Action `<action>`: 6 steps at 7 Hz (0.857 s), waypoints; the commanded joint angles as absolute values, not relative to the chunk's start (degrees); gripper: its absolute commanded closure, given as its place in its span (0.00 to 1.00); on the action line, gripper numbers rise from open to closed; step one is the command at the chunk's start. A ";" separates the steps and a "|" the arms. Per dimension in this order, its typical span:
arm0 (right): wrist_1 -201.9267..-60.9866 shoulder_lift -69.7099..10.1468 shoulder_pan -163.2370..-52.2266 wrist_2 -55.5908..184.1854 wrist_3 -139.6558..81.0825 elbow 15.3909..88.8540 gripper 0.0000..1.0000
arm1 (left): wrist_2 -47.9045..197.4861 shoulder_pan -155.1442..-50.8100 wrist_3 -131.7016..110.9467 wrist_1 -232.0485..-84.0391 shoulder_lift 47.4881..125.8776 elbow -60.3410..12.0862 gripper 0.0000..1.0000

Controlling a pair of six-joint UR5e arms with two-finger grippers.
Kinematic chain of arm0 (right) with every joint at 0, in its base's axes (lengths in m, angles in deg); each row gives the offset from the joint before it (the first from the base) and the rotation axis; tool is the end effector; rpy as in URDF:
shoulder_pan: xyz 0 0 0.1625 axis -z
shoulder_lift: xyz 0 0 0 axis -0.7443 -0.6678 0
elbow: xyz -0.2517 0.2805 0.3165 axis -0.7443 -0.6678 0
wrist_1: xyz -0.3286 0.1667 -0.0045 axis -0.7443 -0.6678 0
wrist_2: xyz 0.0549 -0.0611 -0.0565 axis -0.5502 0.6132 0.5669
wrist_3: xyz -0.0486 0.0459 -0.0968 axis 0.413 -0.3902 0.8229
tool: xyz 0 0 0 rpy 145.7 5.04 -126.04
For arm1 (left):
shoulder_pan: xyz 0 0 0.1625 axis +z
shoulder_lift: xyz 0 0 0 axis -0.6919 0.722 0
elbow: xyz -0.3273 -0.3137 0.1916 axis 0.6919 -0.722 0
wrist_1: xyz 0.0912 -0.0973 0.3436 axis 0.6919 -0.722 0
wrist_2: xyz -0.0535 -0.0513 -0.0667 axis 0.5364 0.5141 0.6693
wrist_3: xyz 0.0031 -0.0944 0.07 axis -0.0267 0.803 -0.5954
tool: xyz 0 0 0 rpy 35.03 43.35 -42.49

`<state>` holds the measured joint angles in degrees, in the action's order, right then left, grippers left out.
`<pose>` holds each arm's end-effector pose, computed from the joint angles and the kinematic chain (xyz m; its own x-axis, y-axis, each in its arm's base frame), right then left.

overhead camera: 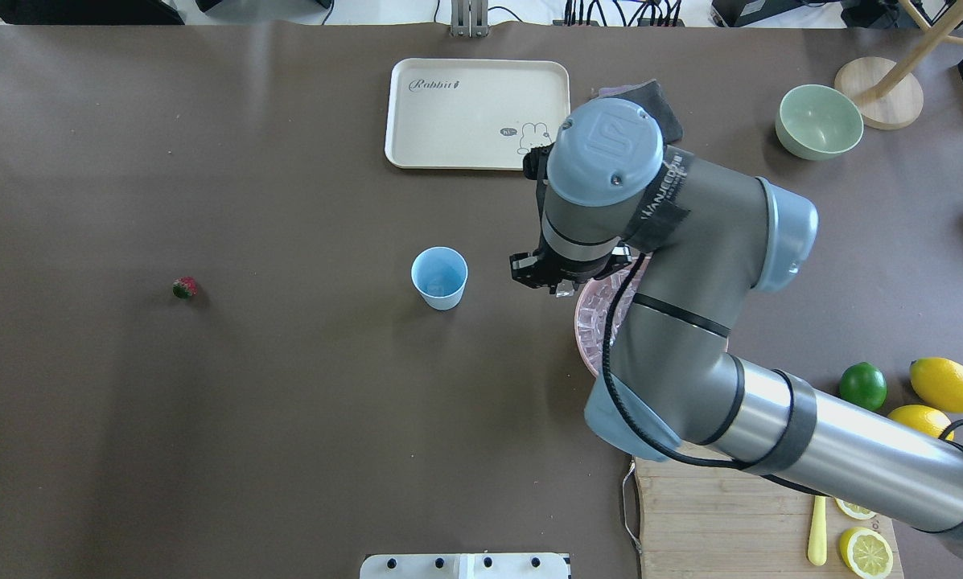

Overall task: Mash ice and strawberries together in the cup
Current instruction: 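Carry the ice cube to the blue cup and release it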

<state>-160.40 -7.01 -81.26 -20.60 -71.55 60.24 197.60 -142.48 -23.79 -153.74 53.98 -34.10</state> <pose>-0.5204 -0.4559 0.2708 0.7489 -0.1001 0.6551 0.0321 0.9929 0.1149 -0.0902 -0.3390 0.6855 0.6144 0.1625 -0.7720 0.1565 0.9340 0.3211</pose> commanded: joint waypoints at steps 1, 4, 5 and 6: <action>-157.48 9.27 -81.24 -20.09 -72.90 42.02 1.00 | 197.57 -142.40 -23.79 -153.65 53.99 -33.80 0.01; -151.58 11.29 -79.31 -17.73 -77.03 35.95 1.00 | 197.49 -142.31 -23.79 -153.56 54.08 -33.27 0.01; -150.78 9.55 -78.78 -17.62 -77.12 37.68 0.96 | 197.57 -142.39 -23.79 -153.56 53.99 -33.00 0.01; -150.77 9.35 -78.34 -17.45 -77.12 38.05 0.95 | 197.66 -142.39 -23.79 -153.65 53.99 -33.00 0.01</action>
<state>-151.29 10.03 -78.97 -17.82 -77.02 37.43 197.56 -142.36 -23.79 -153.58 54.03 -33.09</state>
